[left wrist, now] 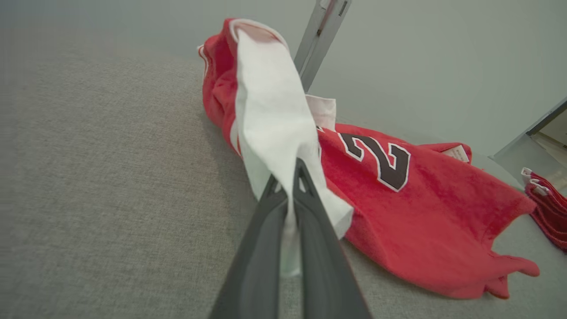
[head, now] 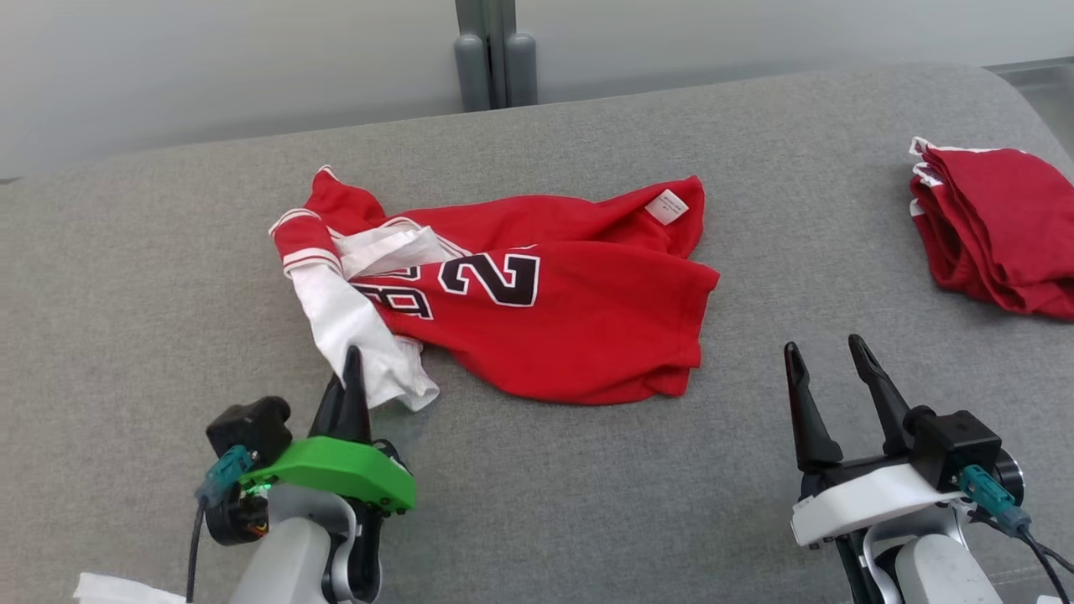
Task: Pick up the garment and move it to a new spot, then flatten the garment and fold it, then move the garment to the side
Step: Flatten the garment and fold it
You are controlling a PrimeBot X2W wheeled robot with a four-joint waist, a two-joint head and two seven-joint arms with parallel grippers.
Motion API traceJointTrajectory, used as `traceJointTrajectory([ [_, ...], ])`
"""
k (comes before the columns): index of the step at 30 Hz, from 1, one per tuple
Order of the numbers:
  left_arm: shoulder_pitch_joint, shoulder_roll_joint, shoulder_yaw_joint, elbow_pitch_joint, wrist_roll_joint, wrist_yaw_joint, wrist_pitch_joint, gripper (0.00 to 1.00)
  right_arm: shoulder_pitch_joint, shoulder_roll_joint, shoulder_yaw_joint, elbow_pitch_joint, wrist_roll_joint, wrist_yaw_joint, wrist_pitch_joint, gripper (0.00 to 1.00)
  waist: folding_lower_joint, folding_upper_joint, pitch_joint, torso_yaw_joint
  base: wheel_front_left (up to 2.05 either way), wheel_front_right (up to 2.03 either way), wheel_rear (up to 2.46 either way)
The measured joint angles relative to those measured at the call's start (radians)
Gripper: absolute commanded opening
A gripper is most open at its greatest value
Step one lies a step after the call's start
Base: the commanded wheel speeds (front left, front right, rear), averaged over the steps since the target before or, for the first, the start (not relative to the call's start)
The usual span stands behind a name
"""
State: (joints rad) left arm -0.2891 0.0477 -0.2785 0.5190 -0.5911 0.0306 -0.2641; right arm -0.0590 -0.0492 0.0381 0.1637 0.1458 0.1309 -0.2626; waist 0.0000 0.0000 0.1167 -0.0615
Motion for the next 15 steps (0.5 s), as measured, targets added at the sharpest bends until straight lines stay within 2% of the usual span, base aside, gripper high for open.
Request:
traceJointTrajectory([
  [6, 0.068, 0.0, 0.08, -0.072, -0.04, 0.016, 0.0, 0.0, -0.001, 0.0, -0.005, 0.003, 0.001, 0.0, 0.0, 1.0, 0.0, 0.0, -0.017, 0.048, 0.0, 0.0, 0.0],
  [15, 0.113, 0.001, 0.179, 0.032, -0.038, 0.018, 0.0, 0.0, 0.0, 0.0, -0.005, 0.013, 0.002, 0.0, 0.0, 1.0, 0.0, 0.0, -0.033, 0.106, 0.0, 0.0, 0.0],
])
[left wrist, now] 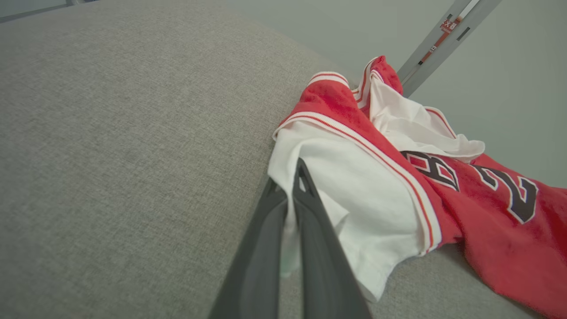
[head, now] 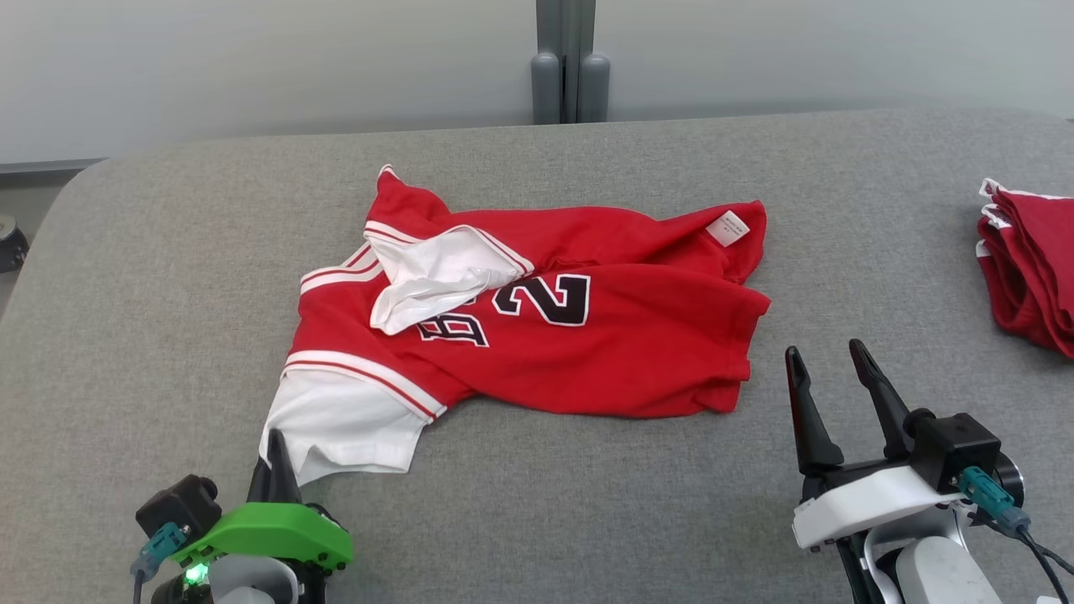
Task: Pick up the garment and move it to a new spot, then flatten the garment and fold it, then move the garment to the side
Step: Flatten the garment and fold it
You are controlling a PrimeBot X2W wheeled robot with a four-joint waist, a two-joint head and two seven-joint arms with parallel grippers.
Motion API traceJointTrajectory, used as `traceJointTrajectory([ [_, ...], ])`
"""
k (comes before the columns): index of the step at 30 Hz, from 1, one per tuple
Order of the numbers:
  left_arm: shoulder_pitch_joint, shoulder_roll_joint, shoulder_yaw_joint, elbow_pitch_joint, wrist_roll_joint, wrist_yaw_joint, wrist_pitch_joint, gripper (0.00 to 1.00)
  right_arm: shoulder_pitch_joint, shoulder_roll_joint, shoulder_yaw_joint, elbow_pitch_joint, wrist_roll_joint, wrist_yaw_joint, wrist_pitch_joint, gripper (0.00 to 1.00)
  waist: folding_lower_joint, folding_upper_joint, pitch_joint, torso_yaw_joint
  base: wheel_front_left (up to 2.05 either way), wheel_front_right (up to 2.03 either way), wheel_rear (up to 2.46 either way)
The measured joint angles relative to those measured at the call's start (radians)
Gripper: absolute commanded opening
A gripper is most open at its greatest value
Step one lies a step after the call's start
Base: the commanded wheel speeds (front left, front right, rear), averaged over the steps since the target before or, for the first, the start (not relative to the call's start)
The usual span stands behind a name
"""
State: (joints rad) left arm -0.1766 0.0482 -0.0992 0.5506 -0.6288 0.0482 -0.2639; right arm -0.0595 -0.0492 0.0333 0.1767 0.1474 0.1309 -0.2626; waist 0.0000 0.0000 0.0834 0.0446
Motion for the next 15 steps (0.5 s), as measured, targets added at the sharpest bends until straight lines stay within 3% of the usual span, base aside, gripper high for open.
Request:
traceJointTrajectory([
  [7, 0.001, -0.001, 0.046, 0.061, 0.027, -0.009, 0.0, 0.0, -0.001, 0.0, -0.013, 0.015, -0.011, 0.0, 0.0, 1.0, 0.0, 0.0, 0.009, 0.002, 0.0, 0.0, 0.0],
  [8, 0.003, -0.001, 0.054, 0.063, 0.034, -0.012, 0.0, 0.04, -0.001, 0.0, -0.016, 0.018, -0.012, 0.0, 0.0, 1.0, 0.0, 0.0, 0.01, 0.001, 0.0, 0.0, 0.0],
  [9, 0.006, -0.001, 0.062, 0.063, 0.042, -0.013, 0.0, 0.38, -0.001, 0.0, -0.02, 0.022, -0.015, 0.0, 0.0, 1.0, 0.0, 0.0, 0.01, 0.002, 0.0, 0.0, 0.0],
  [10, 0.01, -0.001, 0.067, 0.06, 0.05, -0.013, 0.0, 1.0, -0.001, 0.0, -0.022, 0.026, -0.019, 0.0, 0.0, 1.0, 0.0, 0.0, 0.01, 0.003, 0.0, 0.0, 0.0],
  [15, 0.024, 0.0, 0.104, -0.015, 0.122, -0.011, 0.0, 1.0, 0.001, 0.0, -0.031, 0.07, -0.034, 0.0, 0.001, 1.0, 0.0, 0.0, 0.007, 0.014, 0.0, 0.0, 0.0],
])
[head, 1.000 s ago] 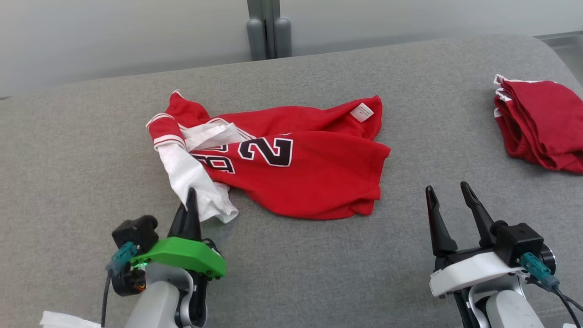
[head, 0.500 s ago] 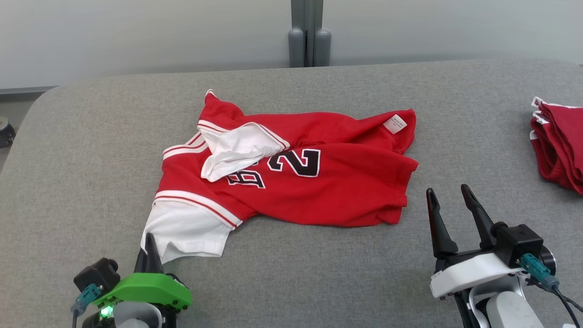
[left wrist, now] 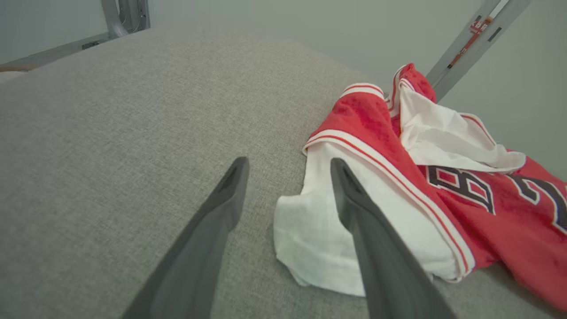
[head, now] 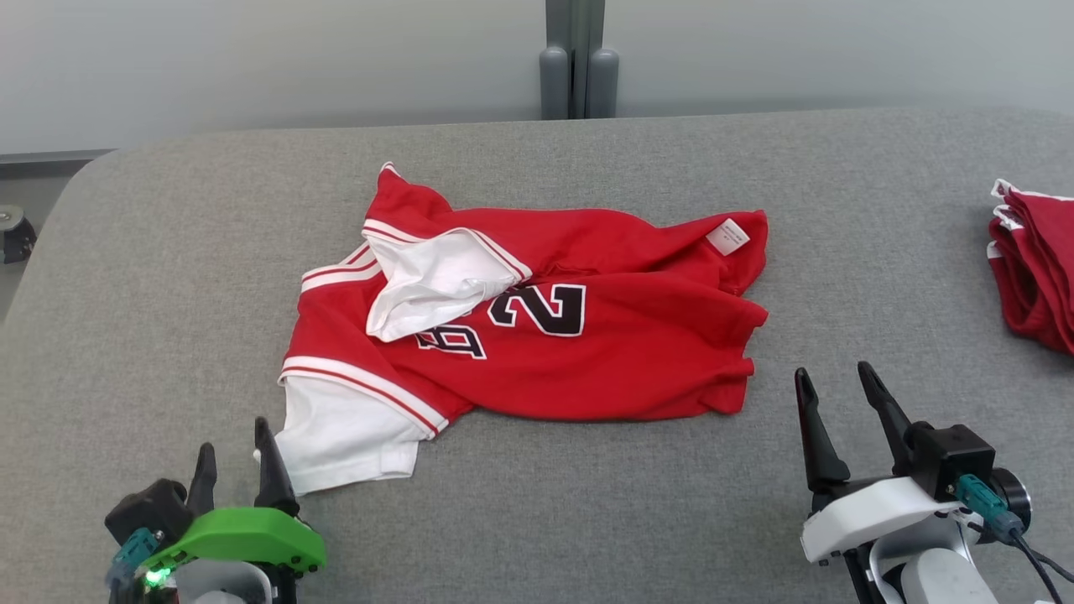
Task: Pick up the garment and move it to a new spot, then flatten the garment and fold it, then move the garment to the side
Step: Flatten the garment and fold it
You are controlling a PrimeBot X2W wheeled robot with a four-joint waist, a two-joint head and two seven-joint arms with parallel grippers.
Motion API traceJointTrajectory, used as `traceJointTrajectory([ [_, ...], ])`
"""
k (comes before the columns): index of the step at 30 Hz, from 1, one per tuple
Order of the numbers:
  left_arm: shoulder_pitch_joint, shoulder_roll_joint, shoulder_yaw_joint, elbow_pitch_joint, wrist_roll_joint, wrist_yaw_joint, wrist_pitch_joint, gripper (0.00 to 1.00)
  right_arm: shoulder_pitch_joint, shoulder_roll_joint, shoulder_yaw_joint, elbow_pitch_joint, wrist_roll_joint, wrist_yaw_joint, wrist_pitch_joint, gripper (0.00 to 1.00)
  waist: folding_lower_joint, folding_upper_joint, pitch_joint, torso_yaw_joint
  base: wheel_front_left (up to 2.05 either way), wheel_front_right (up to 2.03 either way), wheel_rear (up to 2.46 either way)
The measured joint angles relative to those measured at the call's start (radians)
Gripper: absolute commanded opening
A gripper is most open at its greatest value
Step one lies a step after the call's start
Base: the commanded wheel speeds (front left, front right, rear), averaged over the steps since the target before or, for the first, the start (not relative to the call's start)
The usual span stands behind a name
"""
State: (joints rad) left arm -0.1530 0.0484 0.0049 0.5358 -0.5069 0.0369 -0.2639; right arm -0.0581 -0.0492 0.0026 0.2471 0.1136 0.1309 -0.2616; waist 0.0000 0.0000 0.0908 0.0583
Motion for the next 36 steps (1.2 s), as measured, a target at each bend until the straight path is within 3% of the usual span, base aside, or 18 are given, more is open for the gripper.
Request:
traceJointTrajectory([
  [5, 0.002, 0.0, -0.005, -0.103, 0.053, 0.002, 0.0, 1.0, -0.001, 0.0, -0.014, 0.072, 0.002, 0.0, 0.033, 1.0, 0.0, 0.0, -0.002, 0.018, 0.0, 0.0, 0.0],
  [18, 0.015, 0.0, -0.157, -0.223, 0.028, 0.026, 0.0, 1.0, -0.156, 0.001, 0.051, 0.347, 0.008, 0.0, 0.137, 1.0, 0.0, 0.0, 0.018, 0.088, 0.0, 0.0, 0.0],
  [19, 0.015, 0.0, -0.163, -0.227, 0.025, 0.028, 0.0, 1.0, -0.165, 0.0, 0.054, 0.365, 0.008, 0.0, 0.136, 0.71, 0.0, 0.0, 0.019, 0.093, 0.0, 0.0, 0.0],
  [20, 0.015, 0.0, -0.166, -0.23, 0.024, 0.03, 0.0, 1.0, -0.178, 0.0, 0.059, 0.385, 0.009, 0.0, 0.135, 0.35, 0.0, 0.0, 0.022, 0.098, 0.0, 0.0, 0.0],
  [21, 0.016, 0.0, -0.168, -0.234, 0.024, 0.034, 0.0, 1.0, -0.187, 0.001, 0.061, 0.403, 0.009, 0.0, 0.128, 0.26, 0.0, 0.0, 0.024, 0.102, 0.0, 0.0, 0.0],
  [22, 0.016, 0.0, -0.168, -0.235, 0.024, 0.035, 0.0, 1.0, -0.195, 0.001, 0.062, 0.416, 0.009, 0.0, 0.127, 0.0, 0.0, 0.0, 0.025, 0.105, 0.0, 0.0, 0.0],
  [29, 0.04, 0.0, -0.178, -0.239, 0.024, 0.042, 0.0, 1.0, -0.204, 0.001, 0.064, 0.43, 0.047, 0.0, 0.1, 0.0, 0.0, 0.0, 0.02, 0.082, 0.0, 0.0, 0.0],
  [36, 0.059, 0.0, -0.198, -0.242, 0.024, 0.044, 0.0, 1.0, -0.079, 0.0, -0.015, 0.26, -0.016, 0.0, 0.178, 0.0, 0.0, 0.0, -0.001, 0.024, 0.0, 0.0, 0.0],
])
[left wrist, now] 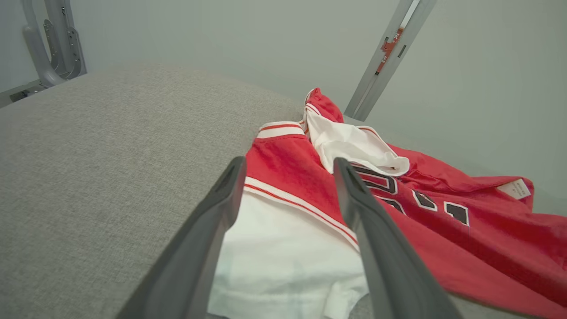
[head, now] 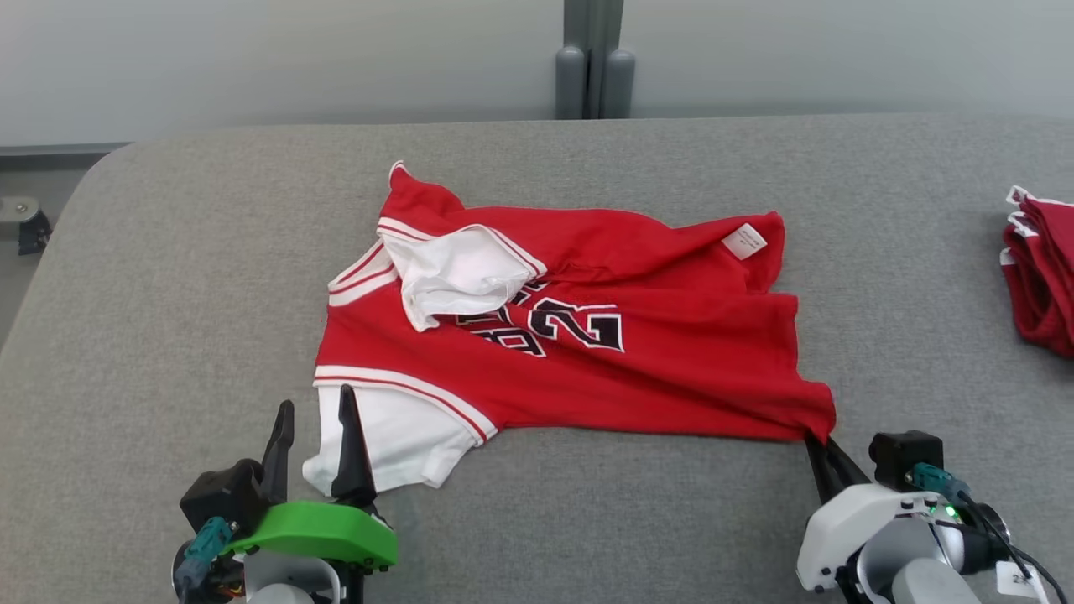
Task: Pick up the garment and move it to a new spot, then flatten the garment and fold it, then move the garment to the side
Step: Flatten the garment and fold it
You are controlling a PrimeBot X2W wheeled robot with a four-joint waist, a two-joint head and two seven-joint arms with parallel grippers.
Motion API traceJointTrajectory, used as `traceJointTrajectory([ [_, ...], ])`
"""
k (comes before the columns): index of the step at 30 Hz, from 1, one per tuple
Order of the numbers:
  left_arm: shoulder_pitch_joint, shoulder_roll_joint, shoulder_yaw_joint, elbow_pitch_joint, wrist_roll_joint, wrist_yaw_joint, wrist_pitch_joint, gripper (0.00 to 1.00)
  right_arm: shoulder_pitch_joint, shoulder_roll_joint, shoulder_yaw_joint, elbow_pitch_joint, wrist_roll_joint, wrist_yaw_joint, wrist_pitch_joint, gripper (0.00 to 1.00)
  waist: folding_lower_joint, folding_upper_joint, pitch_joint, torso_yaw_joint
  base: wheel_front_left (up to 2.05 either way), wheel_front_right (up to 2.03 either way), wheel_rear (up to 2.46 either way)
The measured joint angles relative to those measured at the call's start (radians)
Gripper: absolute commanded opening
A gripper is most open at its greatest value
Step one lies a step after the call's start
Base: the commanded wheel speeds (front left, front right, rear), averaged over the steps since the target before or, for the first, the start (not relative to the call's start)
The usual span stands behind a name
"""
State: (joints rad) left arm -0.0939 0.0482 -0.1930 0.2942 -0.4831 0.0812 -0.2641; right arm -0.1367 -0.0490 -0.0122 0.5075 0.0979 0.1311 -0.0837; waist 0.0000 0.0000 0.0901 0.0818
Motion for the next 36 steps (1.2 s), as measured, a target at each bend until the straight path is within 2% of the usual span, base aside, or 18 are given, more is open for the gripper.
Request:
traceJointTrajectory([
  [8, 0.002, 0.0, -0.016, -0.006, -0.003, 0.006, 0.0, 1.0, 0.18, -0.001, -0.037, -0.204, -0.003, 0.0, 0.146, 0.0, 0.0, 0.0, -0.011, -0.062, 0.0, 0.0, 0.0],
  [9, 0.002, 0.0, -0.016, -0.006, -0.003, 0.006, 0.0, 1.0, 0.197, -0.001, -0.042, -0.222, 0.001, 0.0, 0.153, 0.06, 0.0, 0.0, -0.011, -0.066, 0.0, 0.0, 0.0],
  [10, 0.002, 0.0, -0.016, -0.007, -0.003, 0.006, 0.0, 1.0, 0.208, 0.0, -0.049, -0.237, 0.004, 0.0, 0.157, 0.23, 0.0, 0.0, -0.012, -0.069, 0.0, 0.0, 0.0],
  [11, 0.002, 0.0, -0.017, -0.007, -0.003, 0.006, 0.0, 1.0, 0.22, 0.0, -0.058, -0.253, 0.005, 0.0, 0.163, 0.82, 0.0, 0.0, -0.012, -0.072, 0.0, 0.0, 0.0],
  [12, 0.002, 0.0, -0.018, -0.007, -0.003, 0.006, 0.0, 1.0, 0.232, 0.0, -0.07, -0.27, 0.005, 0.0, 0.168, 1.0, 0.0, 0.0, -0.013, -0.074, 0.0, 0.0, 0.0],
  [20, 0.004, 0.0, -0.029, -0.005, -0.003, 0.006, 0.0, 1.0, 0.265, -0.007, -0.156, -0.449, 0.001, 0.0, 0.199, 1.0, 0.0, 0.0, -0.016, -0.058, 0.0, 0.0, 0.0],
  [25, 0.002, 0.0, -0.033, -0.011, -0.003, 0.006, 0.0, 1.0, 0.206, -0.029, -0.143, -0.521, -0.003, 0.0, 0.255, 1.0, 0.0, 0.0, -0.007, -0.04, 0.0, 0.0, 0.0],
  [30, -0.014, 0.0, -0.039, -0.023, -0.003, 0.007, 0.0, 1.0, 0.083, -0.07, -0.106, -0.433, 0.002, 0.0, 0.287, 1.0, 0.0, 0.0, 0.015, -0.018, 0.0, 0.0, 0.0],
  [36, -0.034, 0.0, -0.037, -0.03, -0.003, 0.008, 0.0, 1.0, -0.056, -0.134, -0.037, -0.217, 0.025, 0.0, 0.315, 1.0, 0.0, 0.0, 0.054, 0.017, 0.0, 0.0, 0.0],
])
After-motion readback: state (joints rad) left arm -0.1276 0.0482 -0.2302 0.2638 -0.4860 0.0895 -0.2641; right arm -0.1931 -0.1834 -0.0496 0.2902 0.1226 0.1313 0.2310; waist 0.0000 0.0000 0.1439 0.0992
